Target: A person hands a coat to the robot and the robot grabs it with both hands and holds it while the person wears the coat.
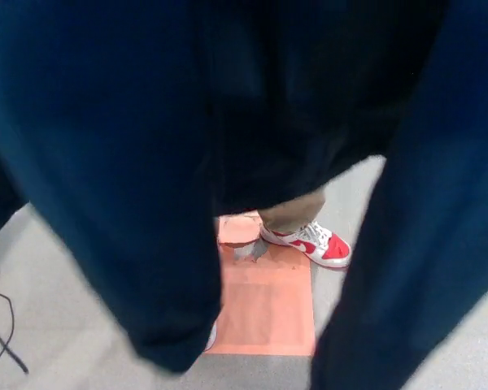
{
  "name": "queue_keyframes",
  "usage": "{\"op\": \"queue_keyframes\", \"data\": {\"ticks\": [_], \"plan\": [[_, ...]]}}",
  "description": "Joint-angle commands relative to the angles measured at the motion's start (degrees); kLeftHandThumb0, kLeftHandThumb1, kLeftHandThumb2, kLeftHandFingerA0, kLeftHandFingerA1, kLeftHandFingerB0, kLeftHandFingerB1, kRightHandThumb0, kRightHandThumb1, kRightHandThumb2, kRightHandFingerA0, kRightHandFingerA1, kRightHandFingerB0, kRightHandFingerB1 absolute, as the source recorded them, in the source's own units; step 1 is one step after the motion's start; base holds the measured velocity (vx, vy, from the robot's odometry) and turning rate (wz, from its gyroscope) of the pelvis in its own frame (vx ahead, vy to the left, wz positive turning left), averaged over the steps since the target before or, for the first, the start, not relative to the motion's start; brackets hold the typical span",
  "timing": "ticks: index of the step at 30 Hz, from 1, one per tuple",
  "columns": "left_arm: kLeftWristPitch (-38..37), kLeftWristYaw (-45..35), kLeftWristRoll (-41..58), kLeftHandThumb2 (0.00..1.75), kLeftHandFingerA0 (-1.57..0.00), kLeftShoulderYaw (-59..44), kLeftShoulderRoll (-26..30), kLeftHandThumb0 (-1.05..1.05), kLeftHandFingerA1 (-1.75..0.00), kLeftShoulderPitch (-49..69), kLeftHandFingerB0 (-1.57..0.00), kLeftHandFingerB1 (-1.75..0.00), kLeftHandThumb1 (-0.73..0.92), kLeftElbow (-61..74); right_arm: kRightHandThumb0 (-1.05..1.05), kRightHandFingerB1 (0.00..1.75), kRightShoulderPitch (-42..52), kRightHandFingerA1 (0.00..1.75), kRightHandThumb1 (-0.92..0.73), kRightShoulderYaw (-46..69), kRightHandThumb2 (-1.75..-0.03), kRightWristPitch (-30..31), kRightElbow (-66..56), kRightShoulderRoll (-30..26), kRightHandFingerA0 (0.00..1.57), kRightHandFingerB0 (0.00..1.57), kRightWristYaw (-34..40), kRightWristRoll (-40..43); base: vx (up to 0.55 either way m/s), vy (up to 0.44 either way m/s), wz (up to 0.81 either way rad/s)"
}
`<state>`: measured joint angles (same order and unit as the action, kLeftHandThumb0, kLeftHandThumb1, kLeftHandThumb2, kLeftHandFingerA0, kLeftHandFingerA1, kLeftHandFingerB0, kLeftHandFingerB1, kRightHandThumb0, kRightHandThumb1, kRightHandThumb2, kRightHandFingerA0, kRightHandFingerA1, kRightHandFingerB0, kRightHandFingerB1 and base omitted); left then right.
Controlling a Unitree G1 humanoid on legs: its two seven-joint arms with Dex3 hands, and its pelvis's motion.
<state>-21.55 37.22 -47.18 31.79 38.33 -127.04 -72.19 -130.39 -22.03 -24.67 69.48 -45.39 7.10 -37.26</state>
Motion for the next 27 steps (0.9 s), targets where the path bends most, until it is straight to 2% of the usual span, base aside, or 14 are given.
{"op": "queue_keyframes", "data": {"ticks": [1,8,10,11,12,15,16,19,22,23,24,25,26,27], "plan": [[3.11,2.25,-1.66,0.63,-0.90,-0.65,4.28,-0.38,-1.75,-1.49,-0.62,-1.67,0.77,-2.54,-0.36,1.59,-1.50,1.75,-0.81,0.62,-0.70,3.28,2.13,-4.74,1.00,0.81,3.52,-2.23,0.00,0.000,0.00],[2.95,2.62,-2.48,0.62,-0.90,-0.83,4.09,-0.38,-1.75,-2.42,-0.62,-1.68,0.74,-2.84,-0.37,1.59,-2.46,1.75,-0.82,1.00,-0.71,4.04,2.48,-4.37,1.02,0.86,2.66,-2.50,0.00,0.000,0.00],[3.04,3.07,-2.67,0.62,-0.90,-0.87,4.00,-0.39,-1.75,-2.59,-0.64,-1.67,0.74,-2.88,-0.37,1.57,-2.73,1.75,-0.84,0.97,-0.66,4.25,2.55,-4.34,1.02,0.81,2.86,-2.75,0.00,0.000,0.00],[3.05,3.17,-2.75,0.62,-0.90,-0.90,3.99,-0.40,-1.75,-2.58,-0.64,-1.68,0.75,-2.89,-0.37,1.55,-2.72,1.75,-0.84,1.02,-0.66,4.01,2.55,-4.33,1.02,0.82,2.98,-2.80,0.00,0.000,0.00],[3.07,3.00,-2.80,0.63,-0.90,-0.91,3.91,-0.40,-1.75,-2.47,-0.63,-1.67,0.76,-2.89,-0.37,1.42,-2.59,1.75,-0.84,1.06,-0.65,3.79,2.53,-4.41,1.01,0.85,2.93,-2.85,0.00,0.000,0.00],[3.23,3.18,-3.40,0.63,-0.90,-0.44,3.88,-0.39,-1.75,-2.33,-0.65,-1.65,0.76,-2.86,-0.37,1.44,-2.47,1.75,-0.83,1.07,-0.65,3.63,2.52,-4.64,1.00,0.83,2.72,-3.07,0.00,0.000,0.00],[2.75,2.94,-2.94,0.63,-0.89,-0.82,3.82,-0.39,-1.75,-2.02,-0.64,-1.66,0.76,-2.81,-0.38,1.54,-2.32,1.75,-0.84,1.11,-0.65,3.96,2.42,-4.64,1.01,0.82,2.35,-3.08,0.00,0.000,0.00],[3.02,2.71,-2.86,0.63,-0.90,-0.96,3.62,-0.39,-1.75,-1.85,-0.64,-1.66,0.76,-2.83,-0.37,1.53,-2.21,1.75,-0.84,1.14,-0.66,3.60,2.33,-4.78,1.01,0.82,2.23,-3.28,0.00,0.000,0.00],[3.00,3.10,-3.02,0.63,-0.90,-0.93,3.56,-0.38,-1.75,-1.48,-0.64,-1.67,0.76,-2.84,-0.36,1.35,-2.13,1.75,-0.84,1.09,-0.65,3.75,2.39,-4.65,1.00,0.86,2.09,-3.53,0.00,0.000,0.00],[2.91,2.89,-3.04,0.62,-0.91,-0.94,3.70,-0.38,-1.75,-1.39,-0.65,-1.65,0.75,-2.83,-0.40,1.08,-1.97,1.40,-0.65,1.13,-1.03,4.07,2.38,-4.37,1.27,0.91,2.15,-3.52,0.00,0.000,0.00],[2.74,2.64,-3.06,0.62,-0.91,-0.97,3.85,-0.38,-1.75,-1.31,-0.65,-1.65,0.75,-2.82,-0.40,1.08,-1.78,1.40,-0.65,1.13,-1.03,4.28,2.36,-4.15,1.27,0.91,2.31,-3.57,0.00,0.000,0.00],[2.13,2.29,-2.69,0.62,-0.90,-1.28,3.86,-0.37,-1.75,-1.00,-0.64,-1.65,0.74,-2.78,-0.39,0.97,-1.61,1.70,-0.71,1.07,-0.75,4.13,2.41,-4.16,1.12,0.94,2.30,-3.64,0.00,0.000,0.00],[1.96,2.22,-2.59,0.62,-0.89,-1.41,3.83,-0.37,-1.75,-0.89,-0.62,-1.65,0.75,-2.77,-0.34,1.34,-1.60,1.75,-0.82,0.99,-0.69,4.03,2.43,-4.22,0.97,0.78,2.39,-3.76,0.00,0.000,0.00],[2.06,2.31,-2.69,0.62,-0.89,-1.44,3.77,-0.37,-1.75,-0.91,-0.62,-1.65,0.75,-2.76,-0.34,1.34,-1.67,1.75,-0.82,0.94,-0.69,3.98,2.44,-4.27,0.97,0.78,2.49,-3.88,0.00,0.000,0.00]]}}
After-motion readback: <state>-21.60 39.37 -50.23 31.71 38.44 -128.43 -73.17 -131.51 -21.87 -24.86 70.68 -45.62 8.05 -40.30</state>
